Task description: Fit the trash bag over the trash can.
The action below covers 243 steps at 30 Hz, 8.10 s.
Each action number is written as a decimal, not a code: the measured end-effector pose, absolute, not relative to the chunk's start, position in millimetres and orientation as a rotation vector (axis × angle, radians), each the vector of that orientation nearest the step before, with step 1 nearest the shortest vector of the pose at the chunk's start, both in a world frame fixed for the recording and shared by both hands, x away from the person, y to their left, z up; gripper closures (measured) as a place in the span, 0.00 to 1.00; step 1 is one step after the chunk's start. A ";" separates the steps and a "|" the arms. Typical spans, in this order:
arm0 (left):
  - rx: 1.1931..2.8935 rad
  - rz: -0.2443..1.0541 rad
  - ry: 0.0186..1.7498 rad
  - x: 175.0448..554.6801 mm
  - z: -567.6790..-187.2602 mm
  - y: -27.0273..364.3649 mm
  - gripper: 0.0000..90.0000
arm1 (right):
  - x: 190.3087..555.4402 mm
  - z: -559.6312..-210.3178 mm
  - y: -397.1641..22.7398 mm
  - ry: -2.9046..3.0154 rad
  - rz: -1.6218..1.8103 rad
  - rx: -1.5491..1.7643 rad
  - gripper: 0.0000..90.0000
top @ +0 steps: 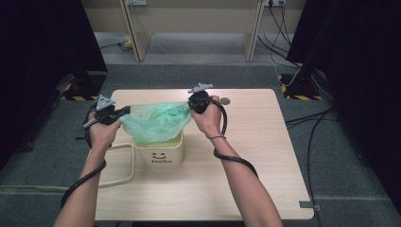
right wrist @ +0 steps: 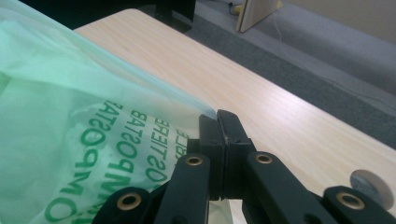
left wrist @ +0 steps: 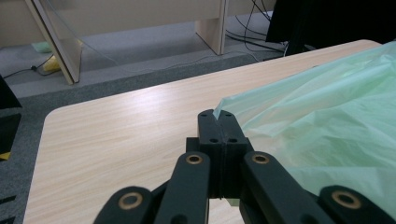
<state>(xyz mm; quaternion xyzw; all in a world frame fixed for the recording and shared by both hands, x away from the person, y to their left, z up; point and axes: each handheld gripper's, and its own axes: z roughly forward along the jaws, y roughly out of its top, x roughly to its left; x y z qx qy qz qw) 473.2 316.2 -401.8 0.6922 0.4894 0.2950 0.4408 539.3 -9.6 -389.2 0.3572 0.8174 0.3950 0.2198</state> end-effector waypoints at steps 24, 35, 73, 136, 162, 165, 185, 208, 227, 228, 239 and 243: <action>1.825 0.589 1.326 478.7 -436.8 319.0 1.00 | 539.5 -419.9 -5.7 2.457 0.965 1.031 1.00; 1.722 0.712 1.274 460.4 -413.6 334.2 0.69 | 533.0 -408.8 -21.1 2.435 1.064 1.064 0.83; 2.004 0.564 0.734 378.1 -359.7 290.6 0.54 | 487.5 -353.3 -43.7 2.474 1.437 1.002 0.53; 2.048 0.417 0.838 339.8 -431.0 311.3 1.00 | 438.1 -416.4 -46.9 2.769 1.239 1.122 1.00; 1.899 0.483 0.791 334.7 -380.2 304.9 0.63 | 442.5 -372.0 -67.7 2.516 1.386 1.014 0.58; 1.901 0.453 0.757 343.6 -373.2 288.7 0.61 | 453.5 -369.0 -63.2 2.485 1.388 1.025 0.54; 2.045 0.319 0.808 395.7 -375.0 234.7 0.64 | 526.9 -389.0 -51.2 2.564 1.337 1.189 0.68; 2.121 0.322 0.773 389.0 -371.5 236.7 1.00 | 533.1 -375.7 -39.2 2.332 1.321 1.244 1.00; 2.051 0.326 0.765 366.3 -369.4 261.1 0.94 | 548.9 -409.8 -15.3 2.402 1.124 1.220 0.98; 2.048 0.347 0.759 366.4 -367.7 260.7 0.86 | 548.9 -410.2 -15.7 2.409 1.119 1.215 0.95; 2.003 0.344 0.750 377.4 -355.9 247.3 0.65 | 536.0 -377.8 -30.3 2.327 1.224 1.164 0.72; 2.024 0.321 0.742 379.7 -360.9 239.1 0.65 | 528.4 -372.5 -30.5 2.353 1.240 1.132 0.68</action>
